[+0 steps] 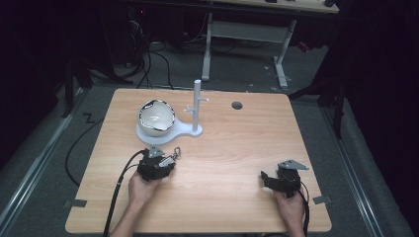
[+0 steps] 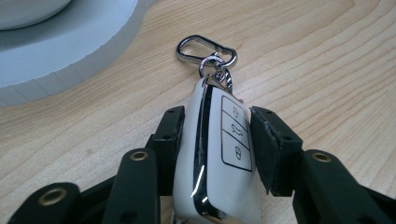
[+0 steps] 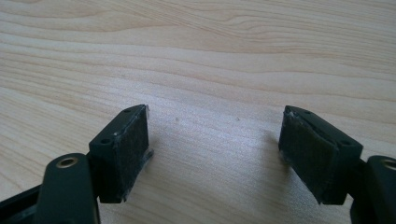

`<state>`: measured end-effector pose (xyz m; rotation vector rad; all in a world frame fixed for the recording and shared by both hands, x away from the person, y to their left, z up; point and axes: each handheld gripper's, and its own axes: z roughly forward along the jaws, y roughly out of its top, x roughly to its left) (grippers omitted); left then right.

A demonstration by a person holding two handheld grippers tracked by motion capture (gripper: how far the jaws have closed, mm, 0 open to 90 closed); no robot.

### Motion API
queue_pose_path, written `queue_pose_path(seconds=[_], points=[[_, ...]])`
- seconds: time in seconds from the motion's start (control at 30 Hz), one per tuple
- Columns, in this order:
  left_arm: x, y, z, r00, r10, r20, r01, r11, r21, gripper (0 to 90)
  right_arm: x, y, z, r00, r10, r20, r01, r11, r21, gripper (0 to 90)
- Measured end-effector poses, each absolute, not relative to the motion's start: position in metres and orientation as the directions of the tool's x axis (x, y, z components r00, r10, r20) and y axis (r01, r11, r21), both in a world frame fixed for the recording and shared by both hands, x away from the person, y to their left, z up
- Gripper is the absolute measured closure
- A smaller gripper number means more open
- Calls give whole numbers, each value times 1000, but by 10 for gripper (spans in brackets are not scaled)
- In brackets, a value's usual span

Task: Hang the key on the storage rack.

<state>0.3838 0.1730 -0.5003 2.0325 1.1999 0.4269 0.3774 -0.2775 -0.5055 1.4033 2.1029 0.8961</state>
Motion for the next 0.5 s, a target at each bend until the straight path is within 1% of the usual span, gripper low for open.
queue_pose_path(seconds=[0.23, 0.5], points=[[383, 172, -500, 516, 853, -78, 616, -306, 726, 592, 377, -277, -506, -377, 926, -15, 630, 268, 729, 243], [379, 172, -494, 511, 854, -95, 606, -280, 745, 605, 377, -278, -506, -377, 926, -15, 630, 268, 729, 242]])
